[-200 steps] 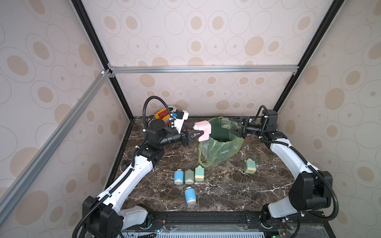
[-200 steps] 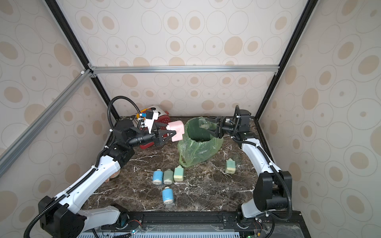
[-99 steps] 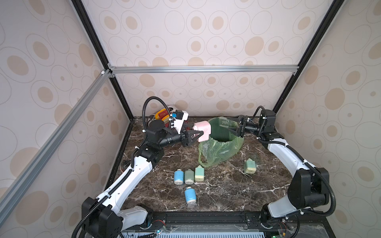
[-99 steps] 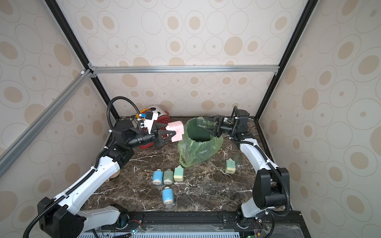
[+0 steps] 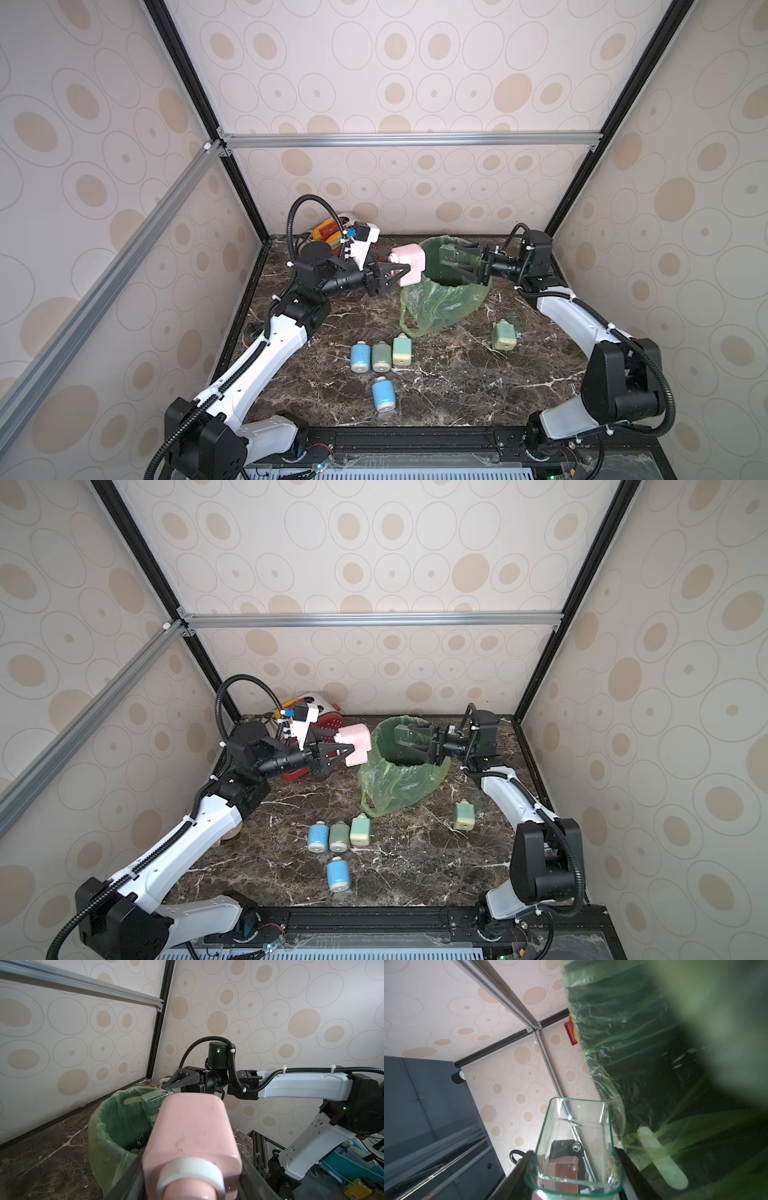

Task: Take out the pencil sharpener tray and clean the shavings
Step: Pour the shavings into the trash bin.

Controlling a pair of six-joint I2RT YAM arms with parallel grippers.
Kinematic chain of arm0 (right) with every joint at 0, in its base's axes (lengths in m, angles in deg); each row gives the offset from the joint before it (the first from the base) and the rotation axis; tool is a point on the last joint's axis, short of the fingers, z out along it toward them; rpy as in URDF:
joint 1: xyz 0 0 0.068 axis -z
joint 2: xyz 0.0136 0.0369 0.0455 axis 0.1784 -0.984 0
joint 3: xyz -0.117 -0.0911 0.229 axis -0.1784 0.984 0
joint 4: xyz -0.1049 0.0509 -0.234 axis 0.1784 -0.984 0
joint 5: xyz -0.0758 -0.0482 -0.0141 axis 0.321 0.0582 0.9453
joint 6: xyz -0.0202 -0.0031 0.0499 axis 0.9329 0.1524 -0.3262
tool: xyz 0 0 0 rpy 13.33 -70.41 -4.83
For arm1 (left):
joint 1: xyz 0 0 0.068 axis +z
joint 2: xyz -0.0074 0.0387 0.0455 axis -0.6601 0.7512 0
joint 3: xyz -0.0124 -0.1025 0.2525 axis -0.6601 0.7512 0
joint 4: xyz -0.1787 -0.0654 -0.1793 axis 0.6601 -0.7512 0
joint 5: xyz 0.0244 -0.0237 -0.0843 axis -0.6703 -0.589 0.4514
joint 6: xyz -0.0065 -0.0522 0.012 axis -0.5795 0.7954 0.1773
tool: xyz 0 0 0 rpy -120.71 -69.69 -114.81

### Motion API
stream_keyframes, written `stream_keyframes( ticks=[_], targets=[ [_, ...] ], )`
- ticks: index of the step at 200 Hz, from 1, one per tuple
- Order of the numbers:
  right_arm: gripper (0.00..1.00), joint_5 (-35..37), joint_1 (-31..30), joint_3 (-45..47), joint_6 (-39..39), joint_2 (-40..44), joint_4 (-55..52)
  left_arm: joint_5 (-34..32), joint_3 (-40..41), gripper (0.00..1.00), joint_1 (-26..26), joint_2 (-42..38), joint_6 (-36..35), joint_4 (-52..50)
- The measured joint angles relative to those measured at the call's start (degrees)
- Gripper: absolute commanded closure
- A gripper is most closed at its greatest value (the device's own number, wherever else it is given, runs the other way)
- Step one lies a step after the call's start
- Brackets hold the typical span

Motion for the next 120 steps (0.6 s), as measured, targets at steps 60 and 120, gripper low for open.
stream_keyframes(
  ticks=[60, 120],
  targets=[
    [1.00, -0.96, 0.02, -6.21, 4.87, 0.11, -6.97, 0.00, 0.00, 1.00, 0.00, 0.00, 0.00, 0.09],
    [1.00, -2.19, 0.07, 1.11, 2.67, 0.94, -0.31, 0.04, 0.00, 1.00, 0.00, 0.02, 0.02, 0.11]
  ],
)
